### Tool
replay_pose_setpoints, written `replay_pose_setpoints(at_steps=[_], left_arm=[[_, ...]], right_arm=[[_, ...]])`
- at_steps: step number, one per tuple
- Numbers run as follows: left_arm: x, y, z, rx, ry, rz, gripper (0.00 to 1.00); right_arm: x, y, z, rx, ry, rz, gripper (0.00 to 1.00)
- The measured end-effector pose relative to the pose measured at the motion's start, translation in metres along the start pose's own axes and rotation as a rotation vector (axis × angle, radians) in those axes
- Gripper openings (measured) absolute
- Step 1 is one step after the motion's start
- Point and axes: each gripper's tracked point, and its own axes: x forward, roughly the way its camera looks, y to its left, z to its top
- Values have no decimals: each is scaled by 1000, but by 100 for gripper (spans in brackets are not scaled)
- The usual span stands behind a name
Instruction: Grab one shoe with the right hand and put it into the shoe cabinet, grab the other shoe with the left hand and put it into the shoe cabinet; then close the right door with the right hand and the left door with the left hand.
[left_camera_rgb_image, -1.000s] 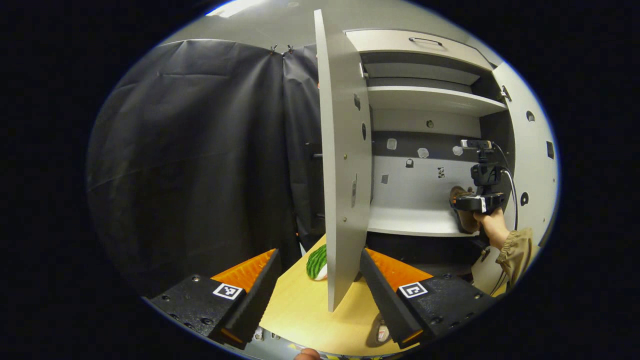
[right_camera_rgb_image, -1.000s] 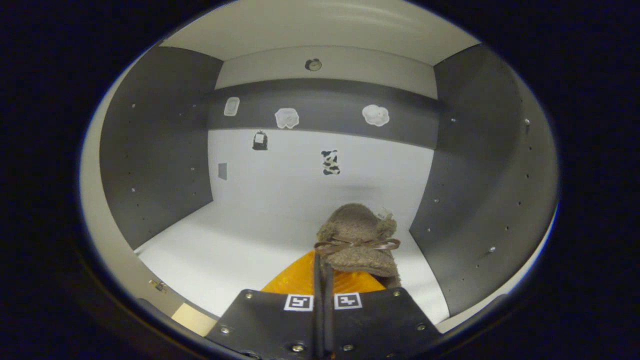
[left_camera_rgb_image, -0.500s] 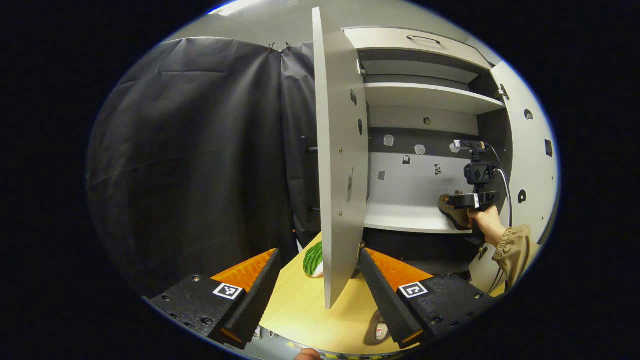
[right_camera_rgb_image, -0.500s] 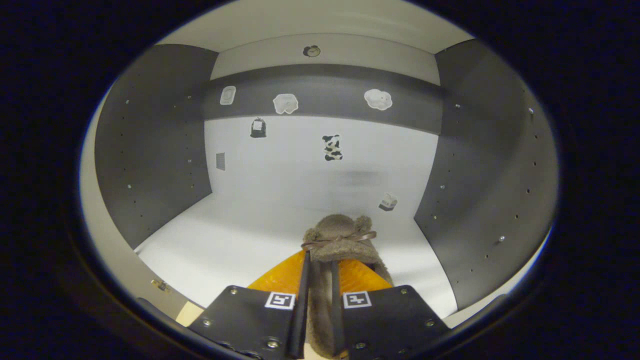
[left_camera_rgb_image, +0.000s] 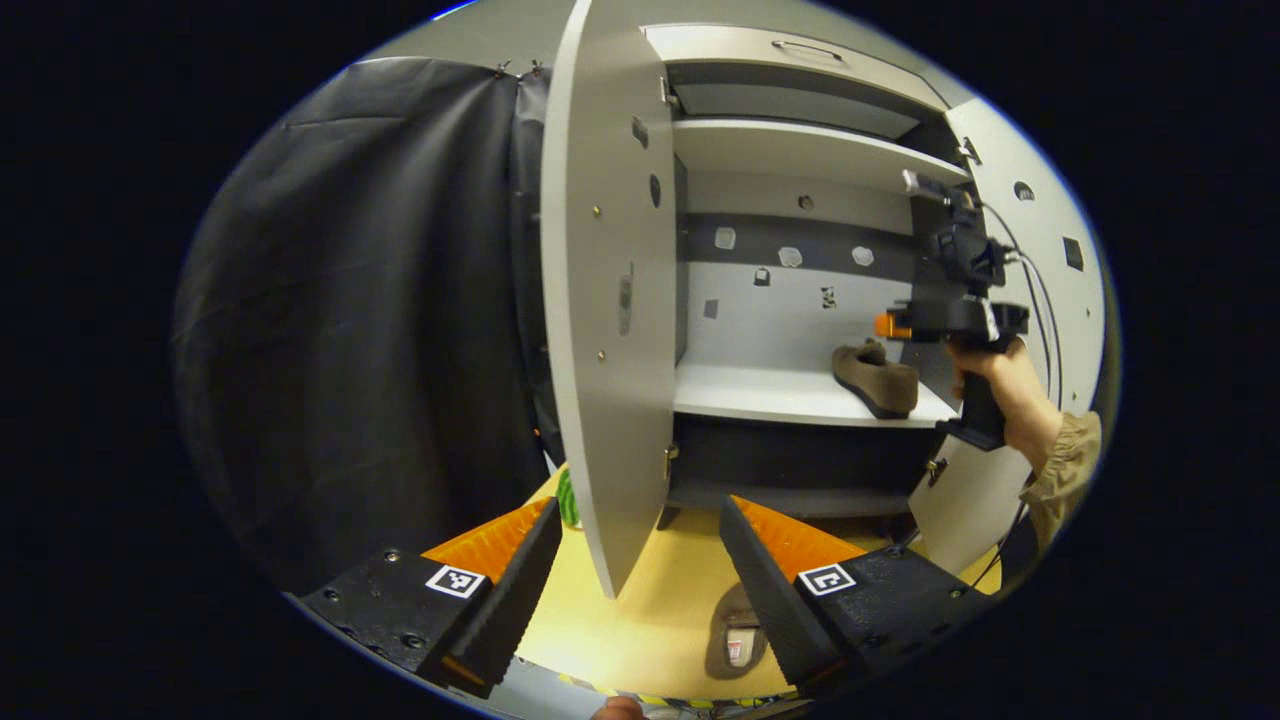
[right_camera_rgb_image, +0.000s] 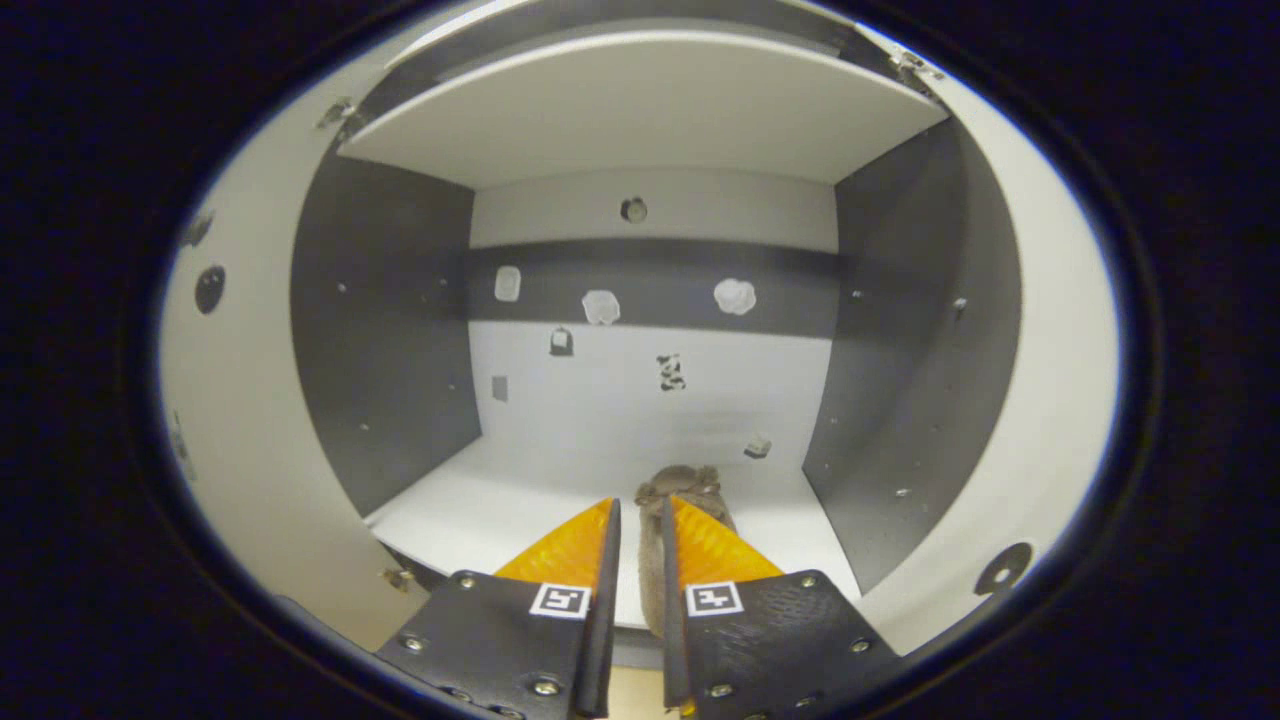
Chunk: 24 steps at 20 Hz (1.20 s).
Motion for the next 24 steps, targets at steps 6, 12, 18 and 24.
replay_pose_setpoints(at_steps=[6,12,18,24], left_arm=[[32,-39,-80,50,152,-135,99],[59,-65,-188,109,337,-247,99],[82,-76,-273,111,494,-310,99],[120,-84,-318,106,544,-333,96]], right_arm=[[-97,-3,60,17,-144,29,20],[-171,-25,102,21,-238,9,20],[-218,-66,123,23,-292,-84,20],[-250,-94,134,11,-313,-165,20]])
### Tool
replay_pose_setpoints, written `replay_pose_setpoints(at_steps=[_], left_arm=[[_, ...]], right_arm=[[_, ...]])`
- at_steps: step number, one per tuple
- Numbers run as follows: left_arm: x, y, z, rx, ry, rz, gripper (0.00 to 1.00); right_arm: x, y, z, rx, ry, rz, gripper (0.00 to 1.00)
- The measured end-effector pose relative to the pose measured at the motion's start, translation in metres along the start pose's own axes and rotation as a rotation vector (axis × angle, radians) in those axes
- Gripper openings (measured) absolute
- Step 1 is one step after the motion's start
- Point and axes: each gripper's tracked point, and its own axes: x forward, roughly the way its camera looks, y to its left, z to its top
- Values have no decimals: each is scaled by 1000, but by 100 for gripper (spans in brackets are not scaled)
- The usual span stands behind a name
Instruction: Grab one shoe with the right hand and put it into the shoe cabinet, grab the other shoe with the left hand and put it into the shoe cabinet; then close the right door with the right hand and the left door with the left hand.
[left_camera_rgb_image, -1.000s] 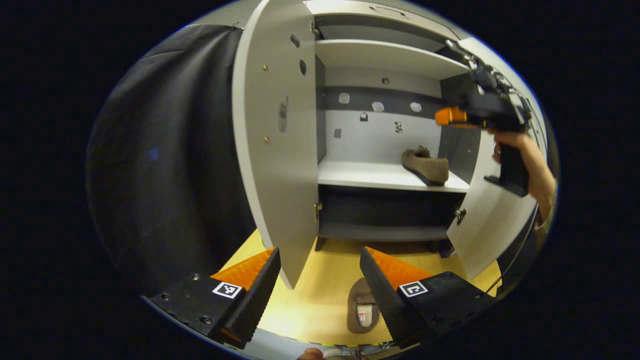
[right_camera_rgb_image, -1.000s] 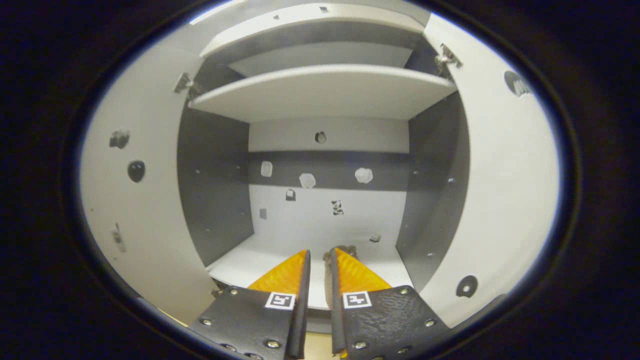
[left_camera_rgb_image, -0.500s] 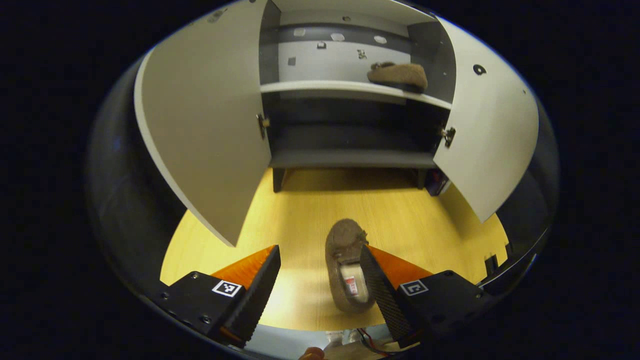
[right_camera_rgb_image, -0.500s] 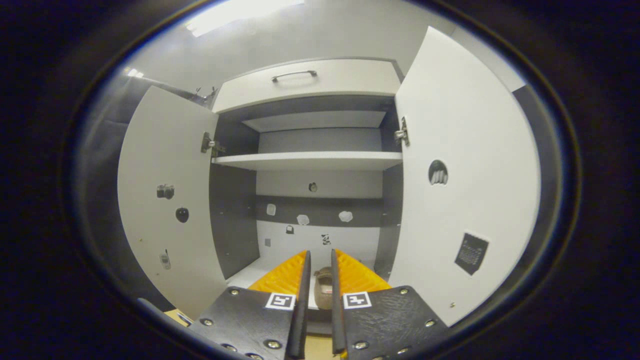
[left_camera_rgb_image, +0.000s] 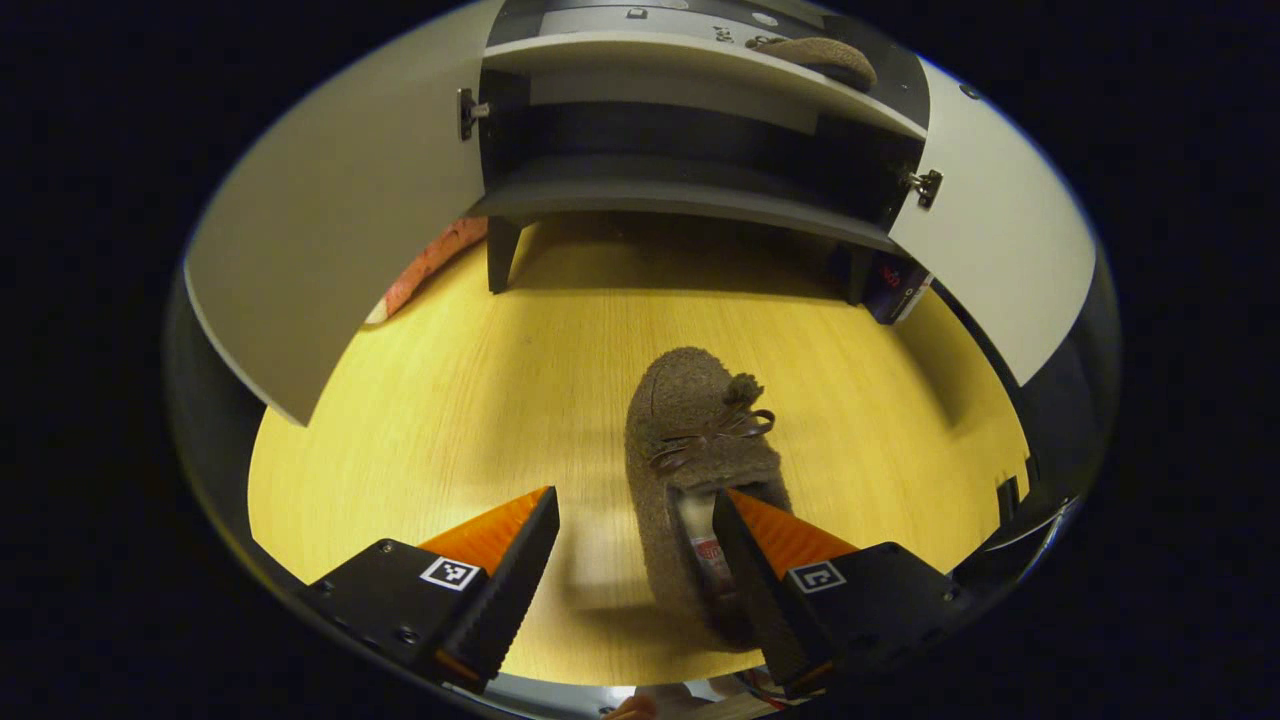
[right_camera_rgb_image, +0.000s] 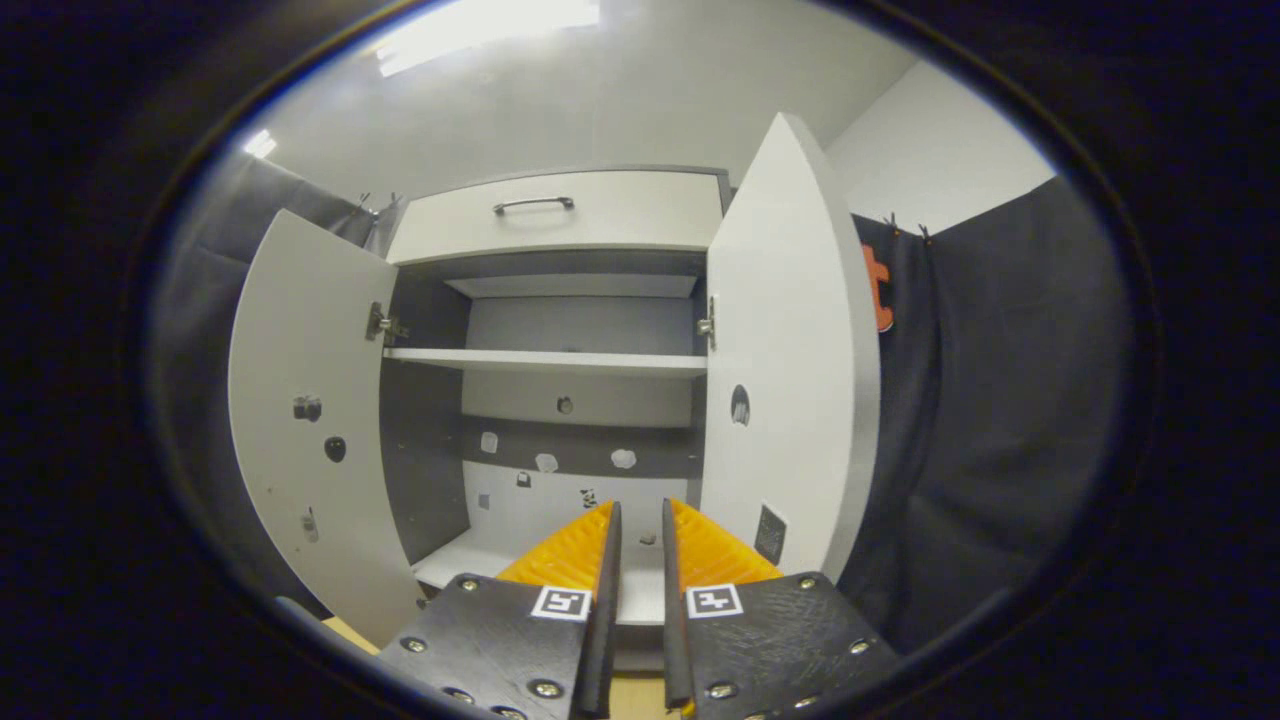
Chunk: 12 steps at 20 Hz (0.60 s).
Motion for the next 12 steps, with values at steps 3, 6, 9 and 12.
replay_pose_setpoints(at_steps=[3,6,9,12], left_arm=[[19,2,-2,2,31,1,96],[31,0,4,8,25,-3,80],[40,-8,3,22,40,-20,55],[36,-1,8,64,37,21,12]], right_arm=[[-6,-19,4,-26,-3,-45,20],[-10,-32,2,-50,6,-80,19],[-13,-40,2,-68,7,-99,20],[-16,-45,3,-67,8,-103,20]])
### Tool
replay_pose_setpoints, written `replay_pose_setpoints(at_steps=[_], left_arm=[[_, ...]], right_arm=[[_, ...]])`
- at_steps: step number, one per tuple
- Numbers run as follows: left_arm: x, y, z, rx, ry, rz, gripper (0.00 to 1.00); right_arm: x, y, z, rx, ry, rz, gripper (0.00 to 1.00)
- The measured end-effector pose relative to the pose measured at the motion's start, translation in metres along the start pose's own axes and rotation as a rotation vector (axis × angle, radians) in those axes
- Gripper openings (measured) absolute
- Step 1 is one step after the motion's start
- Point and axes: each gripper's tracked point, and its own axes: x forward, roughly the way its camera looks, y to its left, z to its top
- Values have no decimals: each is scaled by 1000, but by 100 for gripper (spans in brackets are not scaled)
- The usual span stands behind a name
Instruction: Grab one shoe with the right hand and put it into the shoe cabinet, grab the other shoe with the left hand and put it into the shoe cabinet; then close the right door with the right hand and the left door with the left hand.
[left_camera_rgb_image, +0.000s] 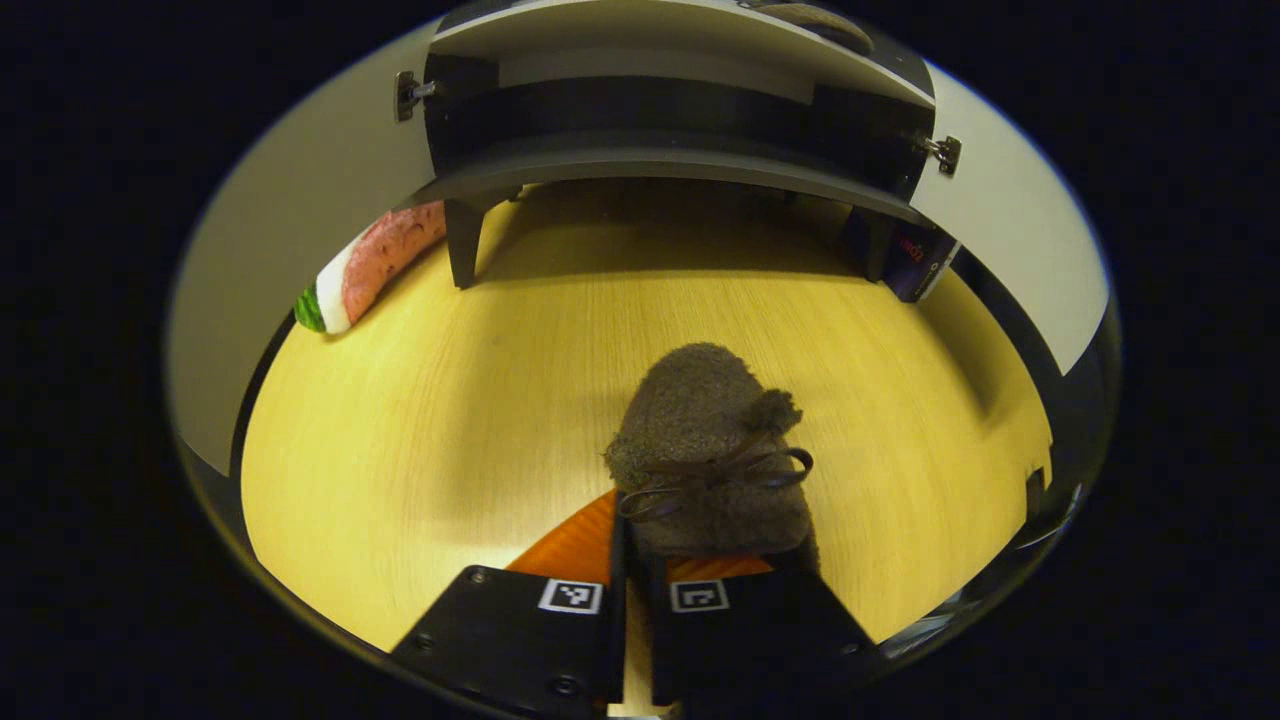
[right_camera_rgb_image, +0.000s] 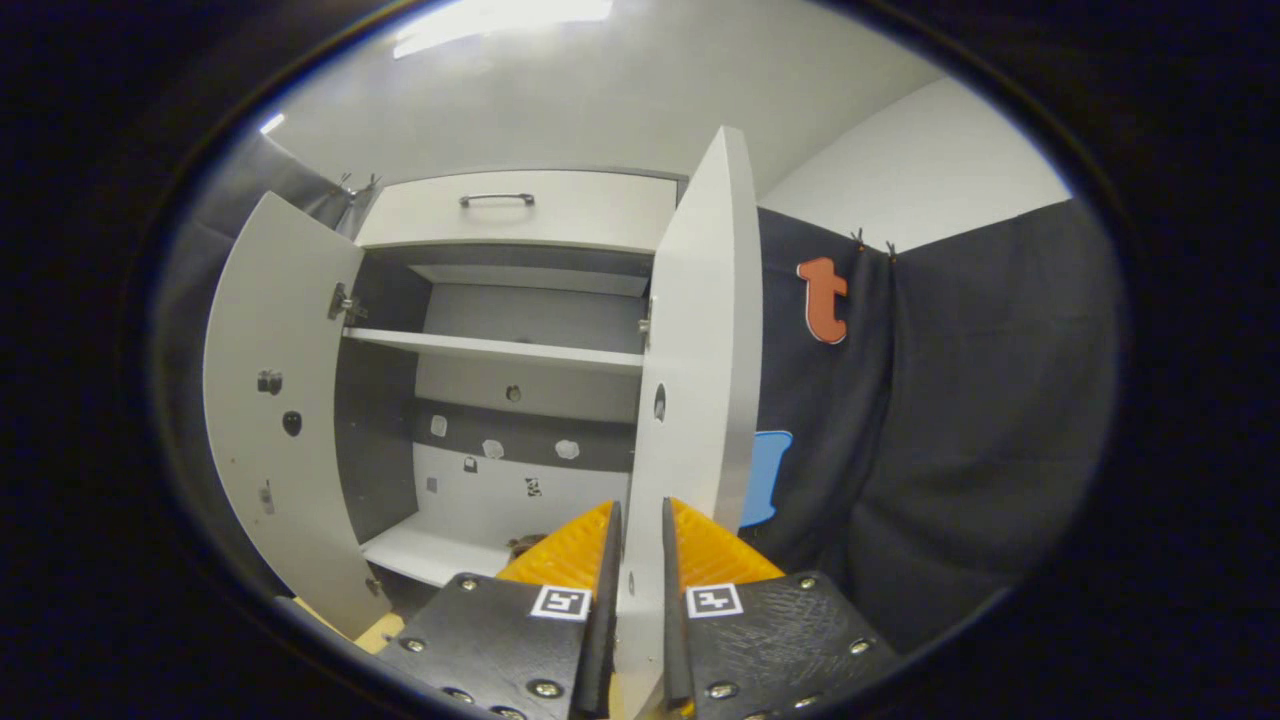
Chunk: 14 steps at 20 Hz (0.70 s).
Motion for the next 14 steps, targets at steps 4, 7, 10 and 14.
replay_pose_setpoints(at_steps=[4,7,10,14], left_arm=[[-16,-4,31,10,-57,-11,4],[-40,-2,82,25,-146,-6,4],[-68,0,152,66,-268,-4,4],[-113,-2,254,113,-456,-3,4]], right_arm=[[-1,2,1,28,-3,19,18],[-4,8,4,54,-11,48,20],[-4,13,7,74,-19,73,20],[-4,19,8,86,-30,99,20]])
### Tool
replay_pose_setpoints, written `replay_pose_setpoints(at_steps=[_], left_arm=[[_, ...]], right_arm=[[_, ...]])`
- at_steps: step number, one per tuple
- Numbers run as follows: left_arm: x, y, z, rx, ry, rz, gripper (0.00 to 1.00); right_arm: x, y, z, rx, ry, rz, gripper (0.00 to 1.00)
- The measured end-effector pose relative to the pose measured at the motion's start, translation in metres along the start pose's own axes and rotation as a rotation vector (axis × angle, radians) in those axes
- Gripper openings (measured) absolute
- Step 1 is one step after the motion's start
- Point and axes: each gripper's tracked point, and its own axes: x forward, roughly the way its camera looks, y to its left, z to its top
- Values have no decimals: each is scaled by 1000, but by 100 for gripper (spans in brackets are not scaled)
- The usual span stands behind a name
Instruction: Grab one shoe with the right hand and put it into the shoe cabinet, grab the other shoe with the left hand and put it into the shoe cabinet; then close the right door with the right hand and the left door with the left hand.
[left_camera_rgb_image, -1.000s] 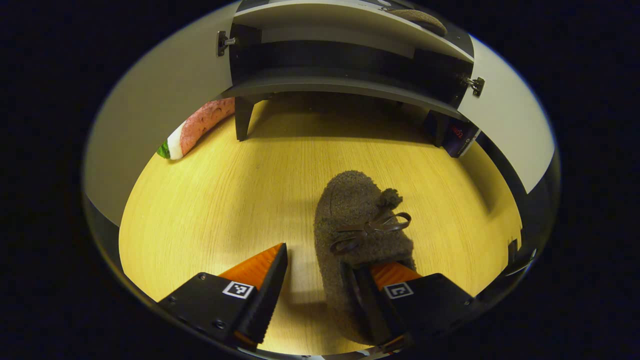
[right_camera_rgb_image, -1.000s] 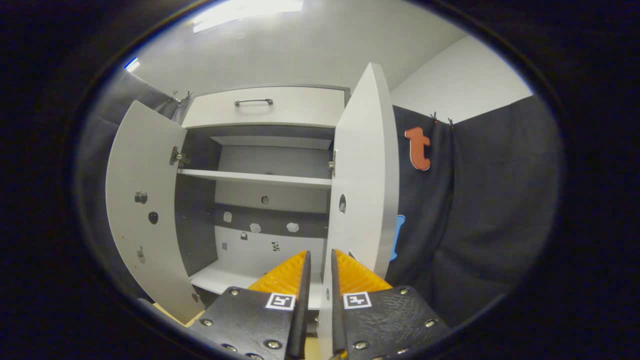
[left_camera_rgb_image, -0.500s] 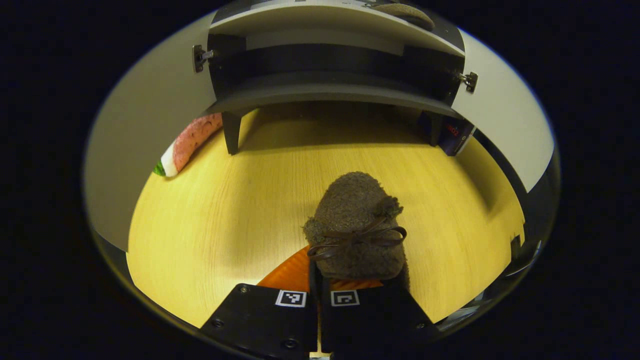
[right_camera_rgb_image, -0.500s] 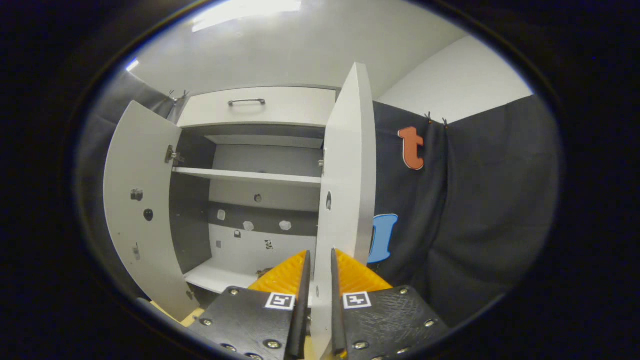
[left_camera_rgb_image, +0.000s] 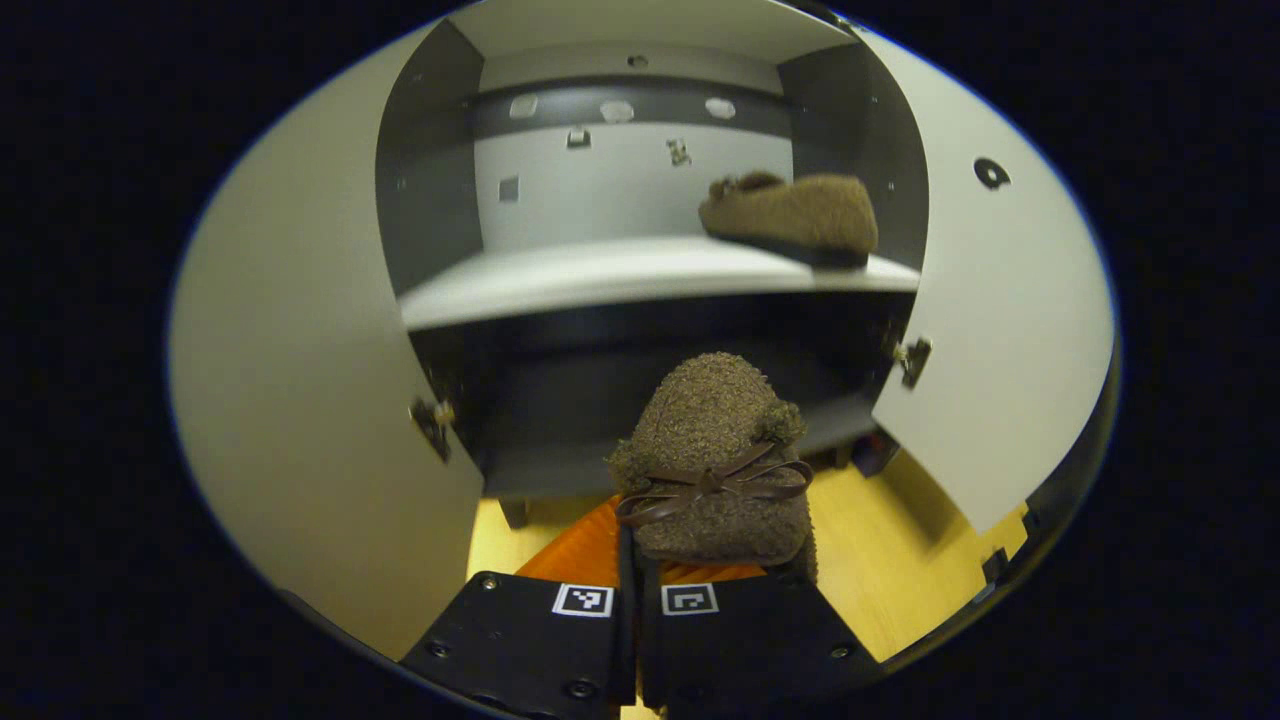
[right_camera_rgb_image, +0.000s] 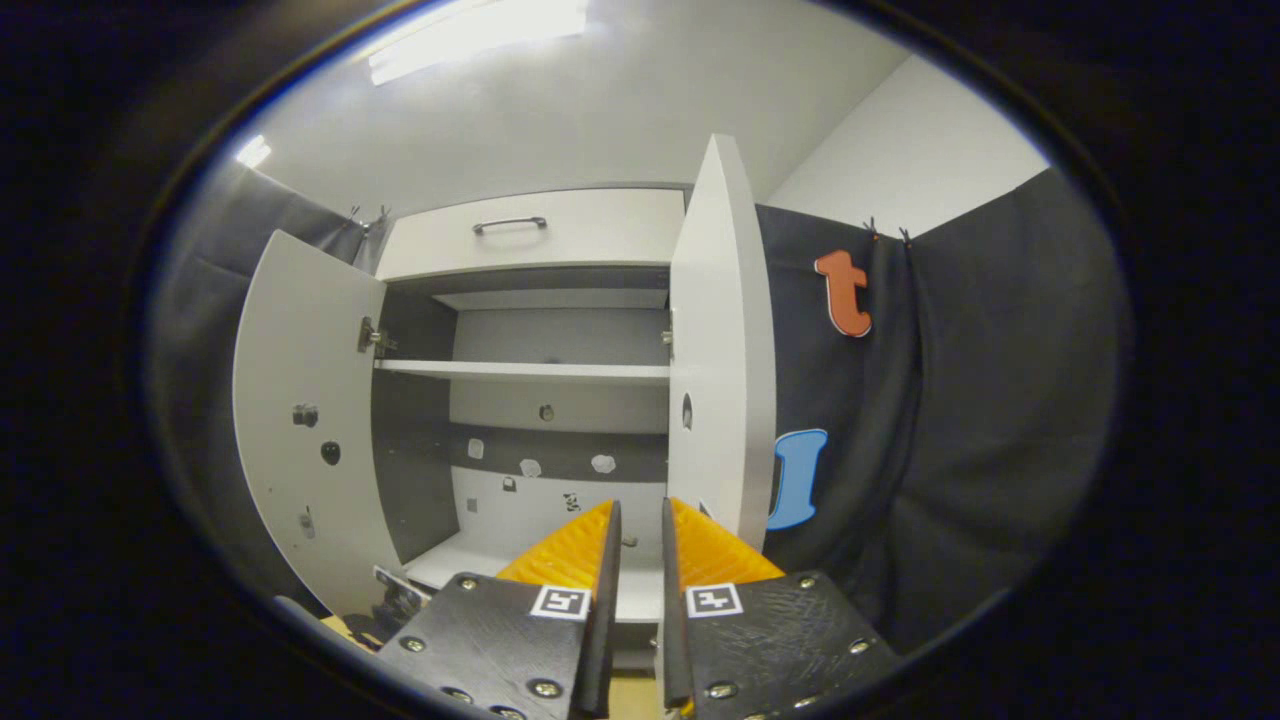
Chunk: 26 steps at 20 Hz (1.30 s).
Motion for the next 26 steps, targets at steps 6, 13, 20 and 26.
replay_pose_setpoints(at_steps=[6,13,20,26], left_arm=[[29,14,125,12,-151,1,4],[95,34,186,-21,-144,38,4],[147,61,216,-25,-115,106,4],[172,64,205,5,-44,139,4]], right_arm=[[-1,13,-4,28,0,35,20],[-7,20,-14,34,26,50,20],[-11,13,-21,23,52,23,20],[-15,19,-24,20,69,32,20]])
